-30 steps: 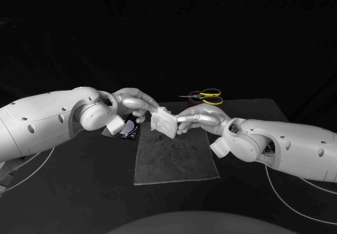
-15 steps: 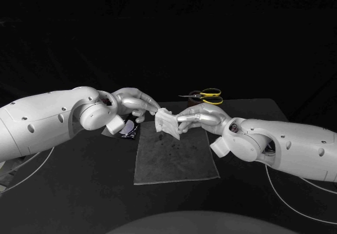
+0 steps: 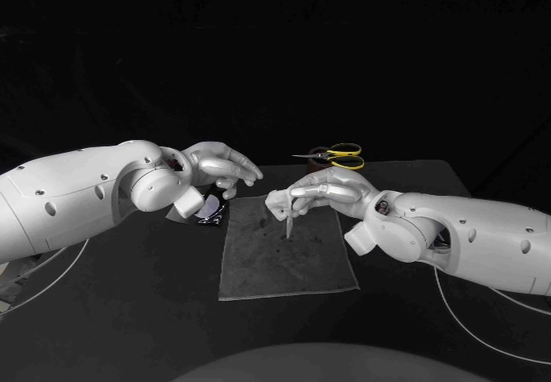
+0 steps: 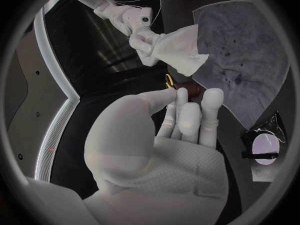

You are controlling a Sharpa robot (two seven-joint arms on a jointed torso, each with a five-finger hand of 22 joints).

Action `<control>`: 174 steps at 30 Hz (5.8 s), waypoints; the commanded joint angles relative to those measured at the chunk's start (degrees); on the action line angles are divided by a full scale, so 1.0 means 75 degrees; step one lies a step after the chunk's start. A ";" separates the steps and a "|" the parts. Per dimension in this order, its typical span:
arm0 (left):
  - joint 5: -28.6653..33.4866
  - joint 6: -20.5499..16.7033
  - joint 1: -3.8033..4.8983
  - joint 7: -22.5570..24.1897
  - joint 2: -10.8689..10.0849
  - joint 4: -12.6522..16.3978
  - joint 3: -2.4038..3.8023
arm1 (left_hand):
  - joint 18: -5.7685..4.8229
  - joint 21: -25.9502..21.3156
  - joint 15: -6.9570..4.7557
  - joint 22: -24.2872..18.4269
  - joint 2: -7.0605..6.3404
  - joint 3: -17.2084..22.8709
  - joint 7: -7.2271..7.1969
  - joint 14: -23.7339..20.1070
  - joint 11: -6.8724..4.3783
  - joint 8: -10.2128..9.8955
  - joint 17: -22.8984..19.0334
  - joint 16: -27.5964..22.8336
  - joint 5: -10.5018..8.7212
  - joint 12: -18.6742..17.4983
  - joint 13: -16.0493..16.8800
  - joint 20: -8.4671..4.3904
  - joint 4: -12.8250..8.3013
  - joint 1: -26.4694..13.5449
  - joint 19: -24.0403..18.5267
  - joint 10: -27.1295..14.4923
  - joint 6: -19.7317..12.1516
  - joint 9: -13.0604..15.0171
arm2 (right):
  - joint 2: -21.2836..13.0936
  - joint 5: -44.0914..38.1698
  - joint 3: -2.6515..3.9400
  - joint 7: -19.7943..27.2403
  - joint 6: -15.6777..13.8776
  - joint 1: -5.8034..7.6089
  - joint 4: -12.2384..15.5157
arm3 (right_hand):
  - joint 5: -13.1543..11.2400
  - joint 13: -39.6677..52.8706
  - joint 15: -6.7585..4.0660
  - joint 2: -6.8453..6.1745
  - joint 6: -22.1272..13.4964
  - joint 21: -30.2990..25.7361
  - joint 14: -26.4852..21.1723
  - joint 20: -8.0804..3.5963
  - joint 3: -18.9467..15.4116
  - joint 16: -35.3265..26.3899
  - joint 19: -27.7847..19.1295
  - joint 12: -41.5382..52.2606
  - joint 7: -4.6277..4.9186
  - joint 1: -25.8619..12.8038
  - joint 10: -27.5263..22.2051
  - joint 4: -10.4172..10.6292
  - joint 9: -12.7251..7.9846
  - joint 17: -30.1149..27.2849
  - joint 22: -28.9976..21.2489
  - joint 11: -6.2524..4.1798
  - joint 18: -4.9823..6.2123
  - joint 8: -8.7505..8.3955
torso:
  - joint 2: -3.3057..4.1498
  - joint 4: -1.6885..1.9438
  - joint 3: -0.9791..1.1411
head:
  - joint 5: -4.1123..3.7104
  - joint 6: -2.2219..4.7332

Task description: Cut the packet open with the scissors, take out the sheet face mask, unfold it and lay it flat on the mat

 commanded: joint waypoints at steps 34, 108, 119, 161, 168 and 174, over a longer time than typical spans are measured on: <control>-0.0681 -0.1314 -0.0700 0.1943 0.0057 0.0949 -0.0032 | -0.0218 0.0441 -0.0416 0.1049 -0.0259 -0.1171 -0.0422 0.1380 -0.0413 -0.0078 0.1722 -0.0099 0.0022 -0.0662 -0.0232 -0.0379 0.0937 -0.0175 0.1569 0.1654 0.0876 0.0044 | -0.0001 -0.0155 0.0009 -0.0365 0.0030 0.0025 -0.0033 | 0.0029 0.0032 0.0097 0.0009 -0.0268 0.0256 -0.0109 0.0050 0.0378 0.0076 -0.0381 -0.0135 0.0089 -0.0028 -0.0266 0.0322 0.0663 0.0131 0.0265 0.0119 0.0121 0.0185 | 0.0003 -0.0002 0.0002 | -0.0024 -0.0030; -0.0327 -0.0813 -0.0759 0.1941 -0.0548 0.1254 -0.0018 | -0.0284 0.0540 -0.0505 0.1328 0.0051 -0.2567 -0.0611 0.1700 -0.0520 -0.0183 0.2454 -0.0168 0.0024 -0.0671 0.0386 -0.0439 0.2057 0.1052 0.1942 0.1853 0.1462 0.0489 | -0.0086 0.0455 0.0007 -0.0479 0.0743 0.0024 -0.0118 | 0.0320 0.1337 0.0345 -0.0573 -0.0895 0.0326 -0.0751 0.0306 0.1022 0.1110 -0.0801 0.1143 0.0533 -0.1532 -0.1242 0.2154 0.0214 0.0799 0.0478 0.0463 0.0172 -0.1405 | -0.0002 0.0009 -0.0004 | -0.0127 -0.0094; -0.0325 -0.1031 -0.0812 0.1135 -0.0465 0.1214 -0.0038 | -0.0224 0.0332 -0.0271 0.0992 0.0323 -0.3620 -0.0264 0.1541 -0.0237 -0.0659 0.2129 -0.0312 0.0022 -0.0714 0.0514 -0.0261 0.2826 -0.1149 0.1739 0.1792 0.0863 0.0312 | -0.0064 0.0453 0.0007 -0.0468 0.0709 0.0024 -0.0117 | 0.0294 0.1380 0.0345 -0.0599 -0.0876 0.0286 -0.0757 0.0306 0.0993 0.1130 -0.0768 0.1197 0.0531 -0.1598 -0.1260 0.2210 0.0207 0.0805 0.0435 0.0462 0.0172 -0.1426 | 0.0002 -0.0013 0.0007 | -0.0064 -0.0090; -0.5387 -0.2101 -0.1415 0.0603 0.0101 0.0235 -0.0304 | -0.0136 -0.0007 -0.0334 0.0512 -0.1194 -0.2555 -0.0311 0.1484 -0.0327 -0.0995 0.2315 -0.0347 0.0024 0.0023 0.1186 -0.0294 0.1386 0.1118 0.1414 0.1606 0.1006 -0.0237 | 0.0384 -0.8465 -0.0098 -0.3125 -0.1673 -0.0127 -0.0377 | 0.0777 0.5351 -0.0535 -0.1407 0.0221 0.2251 0.3101 -0.0648 0.0101 0.3374 0.1206 0.5421 -0.0079 0.0085 -0.0088 0.0358 0.0305 0.4064 0.1576 -0.0231 0.0156 -0.1284 | 0.0011 -0.0010 -0.0003 | 0.0094 -0.0339; -0.5947 -0.2510 -0.1599 0.0610 0.0300 0.0188 -0.0348 | -0.0284 0.0501 -0.0390 0.1293 -0.1174 -0.2746 -0.0374 0.1956 -0.0386 -0.0992 0.3227 -0.0090 0.0022 0.1343 0.2847 -0.0347 0.1370 0.1068 0.1959 0.2233 0.1229 -0.0341 | 0.0622 -0.8759 -0.0137 -0.3434 -0.2024 -0.0280 -0.0442 | 0.0744 0.6159 -0.0534 -0.1457 0.0244 0.2309 0.3357 -0.0659 0.0077 0.3617 0.1310 0.6181 -0.0073 0.0064 0.0094 0.0412 0.0260 0.4631 0.1620 -0.0223 0.0155 -0.1377 | 0.0002 -0.0016 0.0006 | 0.0096 -0.0339; -0.6199 -0.2536 -0.1708 0.0550 0.0424 0.0152 -0.0366 | -0.0310 0.0603 -0.0440 0.1440 -0.1158 -0.2837 -0.0440 0.2086 -0.0448 -0.0903 0.3491 -0.0025 0.0022 0.1834 0.3872 -0.0388 0.1362 0.1079 0.2050 0.2740 0.1430 -0.0325 | 0.0777 -0.8942 -0.0157 -0.3599 -0.2111 -0.0434 -0.0495 | 0.0733 0.6693 -0.0536 -0.1470 0.0281 0.2353 0.3512 -0.0666 0.0064 0.3776 0.1373 0.6693 -0.0077 0.0058 0.0227 0.0453 0.0240 0.5005 0.1657 -0.0223 0.0156 -0.1418 | 0.0002 -0.0002 0.0007 | 0.0087 -0.0339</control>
